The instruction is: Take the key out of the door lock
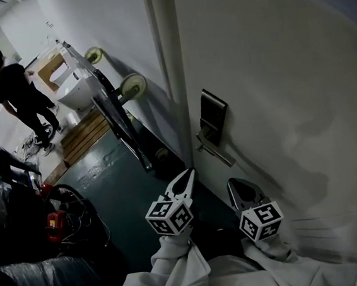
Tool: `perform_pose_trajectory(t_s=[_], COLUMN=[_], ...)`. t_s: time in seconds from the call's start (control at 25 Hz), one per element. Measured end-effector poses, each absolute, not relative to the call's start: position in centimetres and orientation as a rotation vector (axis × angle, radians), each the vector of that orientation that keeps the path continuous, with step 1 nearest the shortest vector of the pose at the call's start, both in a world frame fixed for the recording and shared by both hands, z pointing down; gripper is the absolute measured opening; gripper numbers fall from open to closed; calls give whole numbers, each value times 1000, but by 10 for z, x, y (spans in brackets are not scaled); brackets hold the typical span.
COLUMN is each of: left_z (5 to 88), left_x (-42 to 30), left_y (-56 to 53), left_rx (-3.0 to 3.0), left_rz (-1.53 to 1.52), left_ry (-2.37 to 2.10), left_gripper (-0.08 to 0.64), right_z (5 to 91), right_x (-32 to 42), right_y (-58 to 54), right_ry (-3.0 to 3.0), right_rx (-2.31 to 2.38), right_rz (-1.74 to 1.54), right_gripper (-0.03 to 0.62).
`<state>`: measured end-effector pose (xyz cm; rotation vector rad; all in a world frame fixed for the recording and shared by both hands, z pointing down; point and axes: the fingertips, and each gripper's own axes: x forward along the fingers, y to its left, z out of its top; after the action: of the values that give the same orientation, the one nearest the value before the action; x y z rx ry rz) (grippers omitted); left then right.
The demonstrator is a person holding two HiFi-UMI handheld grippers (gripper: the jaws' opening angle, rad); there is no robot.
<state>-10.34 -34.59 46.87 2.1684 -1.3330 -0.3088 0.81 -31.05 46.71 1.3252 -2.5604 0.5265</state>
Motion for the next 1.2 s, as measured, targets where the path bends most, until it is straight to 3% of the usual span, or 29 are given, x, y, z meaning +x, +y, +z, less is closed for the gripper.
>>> perform_pose_trajectory(t_s=[0.44,0.6,1.2], left_z=[488,490,493], left_x=[-95,-88,-80], left_y=[-372,-377,-420], left_rx=[1938,1844,1684], left_rz=[-493,-555,-659], left_ry=[-943,-807,-784], left_gripper=[18,127,140], right_z=[478,482,481], right_x=[2,3,5], right_y=[-317,-315,-323], right_ry=[-2471,-2436,-2390], right_rx=[1487,1528,1575], right_rz=[538,544,527], right_gripper=[52,52,52])
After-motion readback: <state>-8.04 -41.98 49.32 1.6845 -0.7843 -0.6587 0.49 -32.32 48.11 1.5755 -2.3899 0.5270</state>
